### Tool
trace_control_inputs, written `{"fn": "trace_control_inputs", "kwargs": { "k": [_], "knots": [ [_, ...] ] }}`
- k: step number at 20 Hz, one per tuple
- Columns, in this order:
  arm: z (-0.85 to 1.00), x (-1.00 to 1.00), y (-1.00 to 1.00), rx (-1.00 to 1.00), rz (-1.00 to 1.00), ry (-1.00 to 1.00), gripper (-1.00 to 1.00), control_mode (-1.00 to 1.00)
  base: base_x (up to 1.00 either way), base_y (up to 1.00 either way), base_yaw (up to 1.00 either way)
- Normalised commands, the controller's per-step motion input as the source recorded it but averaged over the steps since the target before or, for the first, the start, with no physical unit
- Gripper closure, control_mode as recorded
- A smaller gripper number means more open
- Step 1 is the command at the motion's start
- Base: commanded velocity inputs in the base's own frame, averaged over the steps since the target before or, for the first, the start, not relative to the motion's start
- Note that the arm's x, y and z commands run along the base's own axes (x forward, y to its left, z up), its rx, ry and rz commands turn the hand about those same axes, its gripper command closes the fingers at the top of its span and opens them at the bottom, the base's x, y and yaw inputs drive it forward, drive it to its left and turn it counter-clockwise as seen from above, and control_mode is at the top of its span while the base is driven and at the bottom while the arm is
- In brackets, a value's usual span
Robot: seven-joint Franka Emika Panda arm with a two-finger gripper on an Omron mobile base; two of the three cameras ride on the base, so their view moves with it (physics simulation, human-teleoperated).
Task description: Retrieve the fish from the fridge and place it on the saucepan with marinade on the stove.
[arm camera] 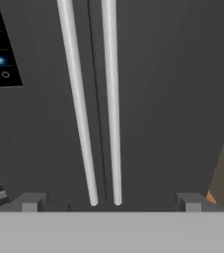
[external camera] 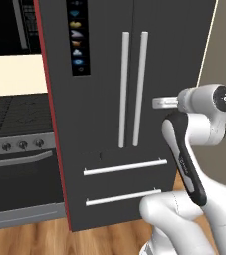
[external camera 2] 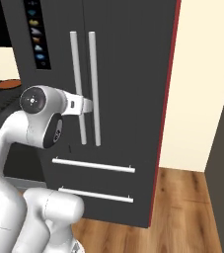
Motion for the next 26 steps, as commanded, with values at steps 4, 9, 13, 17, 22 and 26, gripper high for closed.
{"fn": "trace_control_inputs", "kwargs": {
  "k": [4,9,13,17,22,26],
  "knots": [
    [-0.08,0.49,0.00,0.00,0.00,-0.04,-1.00,-1.00,0.00,0.00,0.00],
    [-0.11,0.46,0.00,0.00,0.00,-0.07,-1.00,-1.00,0.00,0.00,0.00],
    [-0.07,0.47,0.00,0.00,0.00,-0.04,-1.00,-1.00,0.00,0.00,0.00],
    [-0.01,0.55,0.00,0.00,0.00,0.00,-1.00,-1.00,0.00,0.00,0.00],
    [0.00,0.55,0.00,0.00,0.00,0.00,-1.00,-1.00,0.00,0.00,0.00],
    [0.00,0.55,0.00,0.00,0.00,0.00,-1.00,-1.00,0.00,0.00,0.00]
  ]
}}
